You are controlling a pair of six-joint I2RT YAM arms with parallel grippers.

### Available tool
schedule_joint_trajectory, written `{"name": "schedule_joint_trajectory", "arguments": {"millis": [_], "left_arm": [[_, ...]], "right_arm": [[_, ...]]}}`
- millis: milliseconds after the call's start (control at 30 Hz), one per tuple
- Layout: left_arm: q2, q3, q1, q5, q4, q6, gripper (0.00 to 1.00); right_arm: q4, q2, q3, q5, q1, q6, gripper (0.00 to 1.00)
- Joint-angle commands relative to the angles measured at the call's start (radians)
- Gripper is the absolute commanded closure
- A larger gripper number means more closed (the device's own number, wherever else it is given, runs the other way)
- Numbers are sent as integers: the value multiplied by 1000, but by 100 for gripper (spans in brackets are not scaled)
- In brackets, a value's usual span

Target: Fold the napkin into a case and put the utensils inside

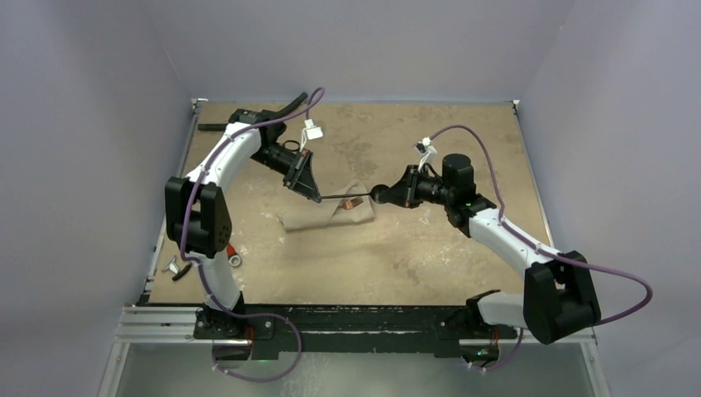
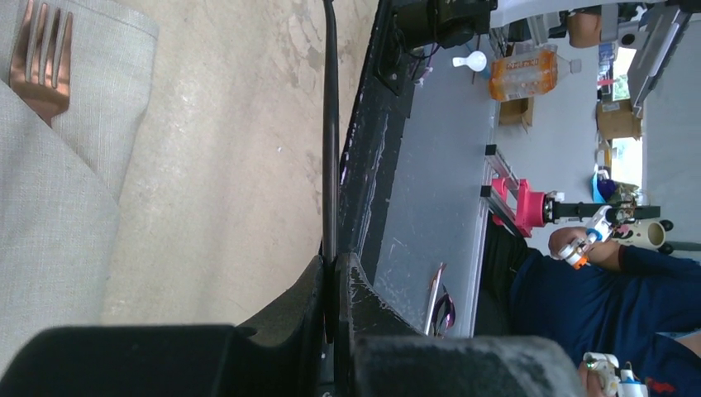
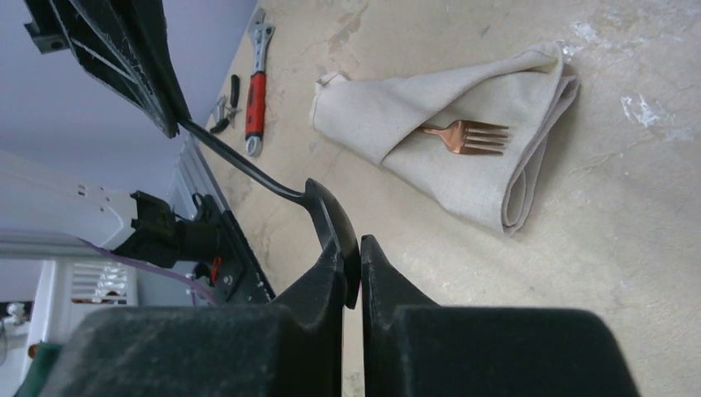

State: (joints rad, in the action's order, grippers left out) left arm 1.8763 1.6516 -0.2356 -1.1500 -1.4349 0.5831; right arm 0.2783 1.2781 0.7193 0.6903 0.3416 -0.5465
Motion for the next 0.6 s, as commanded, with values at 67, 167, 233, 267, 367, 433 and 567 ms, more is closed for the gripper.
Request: {"name": "schedule_joint_trajectory", "arguments": {"millis": [67, 167, 233, 267, 367, 433, 567], "left_arm": [[0, 36, 6, -16, 3, -1, 78], [-6, 22, 24, 60, 72, -69, 32], [-20, 12, 46, 115, 119, -98, 27], [-25, 10, 54, 155, 143, -115, 26], [-38, -3, 64, 368, 228, -143, 23], [-63, -49, 72, 554, 312, -164, 23], [-96, -160, 76, 798, 472, -174, 23]], "right_arm": [[-4, -27, 40, -35, 7, 4, 100], [-111, -34, 79, -90, 4, 16, 100], [-191, -22, 113, -124, 4, 43, 100], [-238, -11, 131, -136, 4, 52, 100], [-394, 45, 181, -181, 3, 90, 100], [-470, 59, 190, -208, 2, 103, 100], [-528, 26, 163, -263, -2, 95, 100]]}}
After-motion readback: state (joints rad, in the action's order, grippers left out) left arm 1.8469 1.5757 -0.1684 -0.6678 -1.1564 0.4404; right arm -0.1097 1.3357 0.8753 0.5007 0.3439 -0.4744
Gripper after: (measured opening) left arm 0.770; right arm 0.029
